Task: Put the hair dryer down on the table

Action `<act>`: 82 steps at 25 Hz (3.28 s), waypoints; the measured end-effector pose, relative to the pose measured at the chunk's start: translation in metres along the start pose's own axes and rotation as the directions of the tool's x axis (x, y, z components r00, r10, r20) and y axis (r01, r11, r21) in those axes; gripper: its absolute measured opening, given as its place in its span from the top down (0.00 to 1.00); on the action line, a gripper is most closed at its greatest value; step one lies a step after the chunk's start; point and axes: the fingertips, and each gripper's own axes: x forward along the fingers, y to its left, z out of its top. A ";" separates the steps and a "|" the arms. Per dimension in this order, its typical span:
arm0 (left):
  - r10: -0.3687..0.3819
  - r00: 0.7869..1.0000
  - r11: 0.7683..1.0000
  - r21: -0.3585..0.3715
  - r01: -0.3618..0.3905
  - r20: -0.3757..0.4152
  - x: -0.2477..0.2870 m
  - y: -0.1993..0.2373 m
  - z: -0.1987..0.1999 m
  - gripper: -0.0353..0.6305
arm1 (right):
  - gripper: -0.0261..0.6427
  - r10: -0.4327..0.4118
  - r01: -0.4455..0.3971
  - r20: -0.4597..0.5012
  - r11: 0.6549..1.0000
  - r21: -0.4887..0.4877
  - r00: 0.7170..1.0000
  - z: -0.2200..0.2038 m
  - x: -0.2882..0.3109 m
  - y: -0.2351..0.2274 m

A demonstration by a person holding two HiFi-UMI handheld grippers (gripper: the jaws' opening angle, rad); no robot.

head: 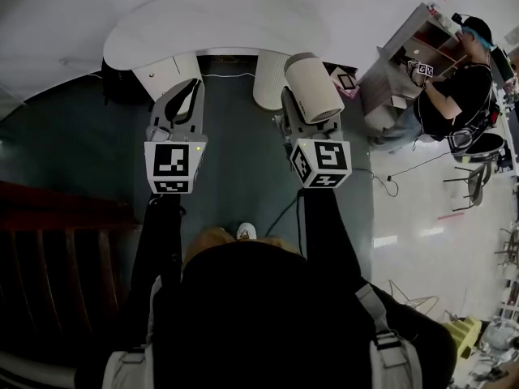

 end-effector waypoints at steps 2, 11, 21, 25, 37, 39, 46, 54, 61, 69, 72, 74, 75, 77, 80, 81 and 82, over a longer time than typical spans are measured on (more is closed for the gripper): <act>0.002 1.000 1.000 -0.001 -0.002 0.003 0.002 0.000 -0.001 0.91 | 0.66 0.009 -0.009 0.008 1.000 0.025 1.000 -0.001 0.000 -0.001; 0.003 1.000 1.000 0.012 -0.003 0.002 0.010 0.000 0.003 0.91 | 0.66 0.029 -0.030 0.019 0.999 0.023 0.999 0.003 0.006 -0.005; -0.016 1.000 1.000 0.007 0.017 -0.007 0.043 0.019 -0.010 0.91 | 0.66 -0.003 0.003 0.009 0.999 0.034 1.000 -0.005 0.040 -0.017; -0.033 0.999 0.999 -0.003 0.033 -0.002 0.072 0.032 -0.019 0.91 | 0.66 -0.020 0.020 0.005 1.000 0.024 1.000 -0.009 0.066 -0.024; -0.117 0.993 0.993 -0.009 0.117 0.015 0.182 0.095 -0.034 0.91 | 0.66 -0.072 0.072 -0.012 0.997 0.015 0.997 -0.007 0.179 -0.044; -0.127 0.992 0.992 -0.009 0.128 0.018 0.200 0.108 -0.038 0.91 | 0.66 -0.082 0.082 -0.010 0.997 0.015 0.997 -0.006 0.198 -0.046; -0.155 0.987 0.988 -0.013 0.156 0.035 0.254 0.142 -0.043 0.91 | 0.66 -0.117 0.117 -0.012 0.993 0.014 0.993 -0.002 0.256 -0.058; -0.187 0.982 0.982 0.006 0.186 0.040 0.286 0.172 -0.056 0.91 | 0.66 -0.137 0.137 -0.013 0.991 0.002 0.991 -0.009 0.301 -0.055; -0.187 0.982 0.982 -0.009 0.187 0.030 0.303 0.183 -0.065 0.91 | 0.66 -0.146 0.146 -0.028 0.989 -0.001 0.989 -0.013 0.319 -0.064; -0.189 0.982 0.982 -0.007 0.189 0.032 0.339 0.191 -0.074 0.91 | 0.66 -0.144 0.144 -0.019 0.990 -0.009 0.989 -0.017 0.353 -0.082; -0.190 0.981 0.982 -0.001 0.190 0.031 0.368 0.195 -0.082 0.91 | 0.66 -0.147 0.147 -0.012 0.989 -0.005 0.989 -0.023 0.380 -0.100; -0.194 0.980 0.981 0.001 0.194 0.031 0.398 0.200 -0.093 0.91 | 0.66 -0.151 0.151 -0.006 0.989 -0.007 0.989 -0.030 0.408 -0.117; -0.195 0.980 0.981 0.001 0.195 0.031 0.411 0.203 -0.097 0.91 | 0.66 -0.151 0.151 -0.002 0.988 -0.008 0.988 -0.032 0.420 -0.123; -0.193 0.981 0.981 0.001 0.193 0.029 0.427 0.207 -0.101 0.91 | 0.66 -0.148 0.148 0.004 0.989 -0.011 0.989 -0.034 0.434 -0.130; -0.189 0.982 0.982 0.002 0.189 0.027 0.441 0.211 -0.101 0.91 | 0.66 -0.138 0.138 -0.004 0.990 -0.021 0.990 -0.035 0.446 -0.136; -0.187 0.982 0.982 0.002 0.187 0.026 0.447 0.211 -0.100 0.91 | 0.66 -0.135 0.134 -0.009 0.991 -0.023 0.991 -0.035 0.451 -0.140; -0.184 0.983 0.983 0.003 0.184 0.025 0.452 0.211 -0.097 0.91 | 0.66 -0.131 0.131 -0.012 0.991 -0.023 0.991 -0.033 0.455 -0.145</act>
